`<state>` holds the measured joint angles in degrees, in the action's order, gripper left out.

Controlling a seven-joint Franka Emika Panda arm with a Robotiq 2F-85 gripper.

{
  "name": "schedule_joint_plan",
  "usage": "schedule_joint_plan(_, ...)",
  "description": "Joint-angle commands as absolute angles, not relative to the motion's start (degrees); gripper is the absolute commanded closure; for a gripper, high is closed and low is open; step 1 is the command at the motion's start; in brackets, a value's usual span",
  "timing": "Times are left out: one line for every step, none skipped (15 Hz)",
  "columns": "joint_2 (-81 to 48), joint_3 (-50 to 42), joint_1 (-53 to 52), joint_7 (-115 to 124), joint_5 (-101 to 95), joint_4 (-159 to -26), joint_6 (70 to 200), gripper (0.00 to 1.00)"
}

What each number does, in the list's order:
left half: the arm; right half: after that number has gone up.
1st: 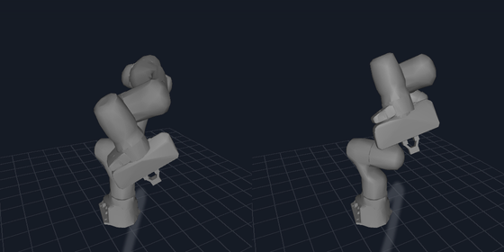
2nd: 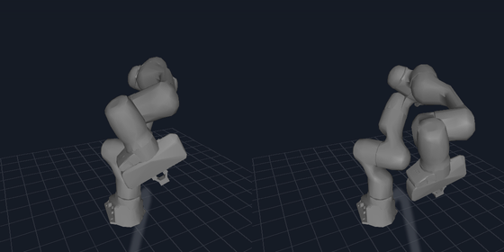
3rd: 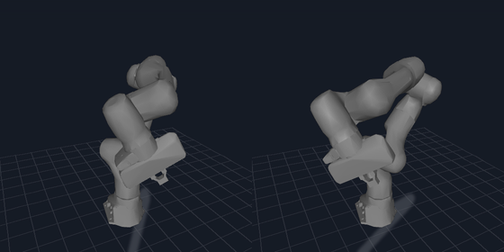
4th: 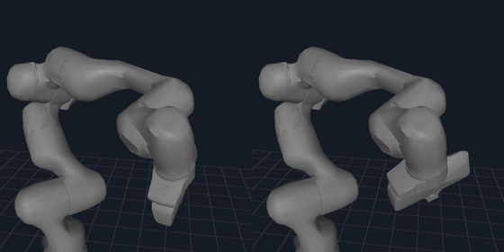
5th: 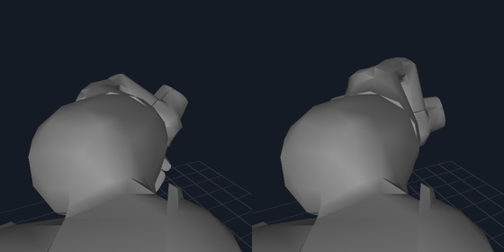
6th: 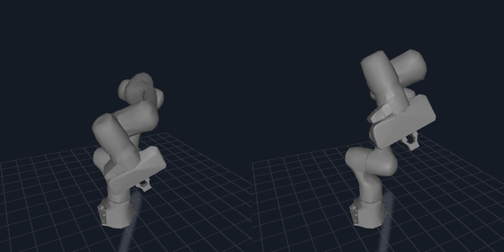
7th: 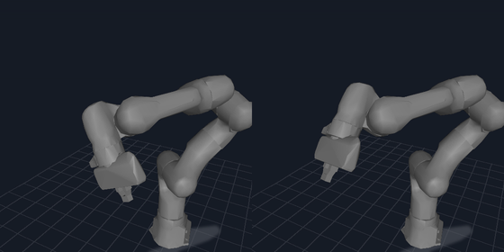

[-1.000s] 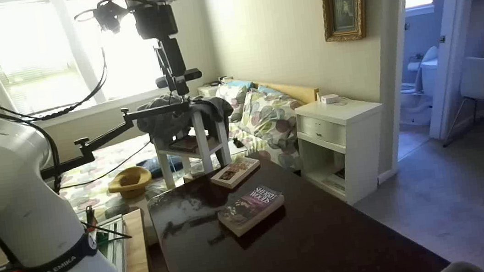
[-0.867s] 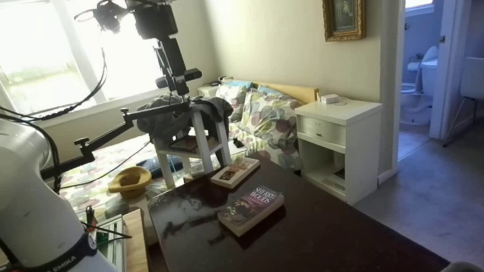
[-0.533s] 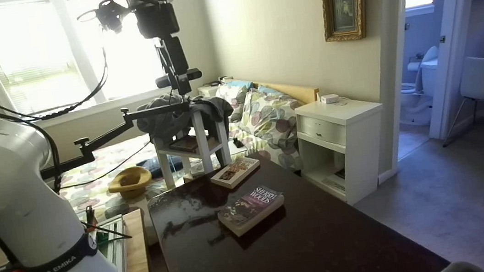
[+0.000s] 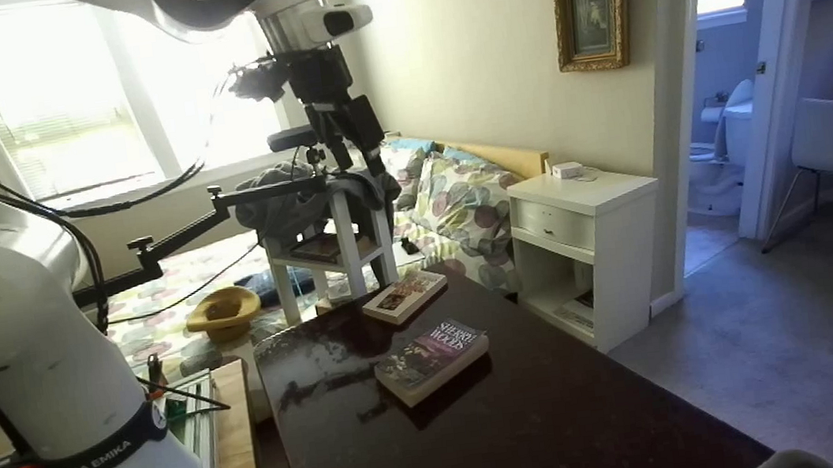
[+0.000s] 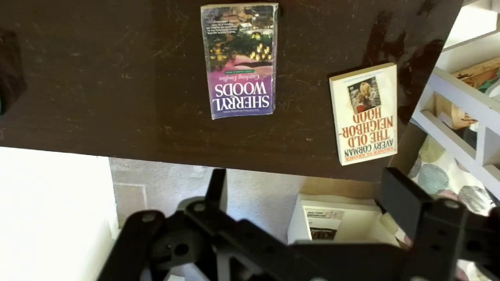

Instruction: Move the novel on the left and place it next to the novel in the center

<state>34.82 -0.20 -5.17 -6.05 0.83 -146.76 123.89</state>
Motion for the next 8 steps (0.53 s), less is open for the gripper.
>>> schedule_joint_plan(30.47,-1.18,-8.64,-10.64,5.20,-148.61,129.32,0.00)
schedule_joint_plan(29.45,-1.23,-9.47,-11.60,6.09,-148.96,129.96,0.00)
schedule_joint_plan(28.37,-0.75,-9.91,-12.17,6.05,-149.56,130.76,0.00)
schedule_joint_plan(27.31,-0.66,-10.50,-12.99,6.41,-149.80,131.15,0.00)
schedule_joint_plan(26.23,-0.39,-10.94,-13.41,6.47,-150.28,132.57,0.00)
schedule_joint_plan(25.25,-0.25,-11.46,-14.14,6.58,-150.75,134.28,0.00)
schedule_joint_plan(24.08,-0.24,-12.19,-15.22,6.88,-151.05,136.00,0.00)
schedule_joint_plan(22.95,-0.19,-12.84,-16.48,6.93,-151.33,138.01,0.00)
